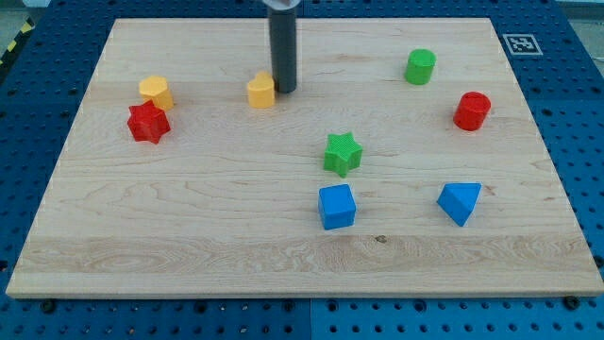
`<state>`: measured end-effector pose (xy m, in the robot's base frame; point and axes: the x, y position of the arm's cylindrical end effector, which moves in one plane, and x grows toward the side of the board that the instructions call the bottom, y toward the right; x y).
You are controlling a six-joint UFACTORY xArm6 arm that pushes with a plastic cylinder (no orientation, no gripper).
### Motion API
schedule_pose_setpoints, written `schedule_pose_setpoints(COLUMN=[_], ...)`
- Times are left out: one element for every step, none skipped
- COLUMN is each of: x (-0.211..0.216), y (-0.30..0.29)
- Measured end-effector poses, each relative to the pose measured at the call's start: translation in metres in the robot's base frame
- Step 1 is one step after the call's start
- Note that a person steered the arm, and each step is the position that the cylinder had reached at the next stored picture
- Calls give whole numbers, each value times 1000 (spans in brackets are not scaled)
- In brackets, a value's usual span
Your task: Slide the red circle to the center
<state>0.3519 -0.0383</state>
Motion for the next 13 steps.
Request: schedule_pose_setpoints(x=[21,35,44,60,73,93,134,130,99,66,49,45,45], y=[-25,-53,-61,17,97,161,235,317,372,367,330,289,251])
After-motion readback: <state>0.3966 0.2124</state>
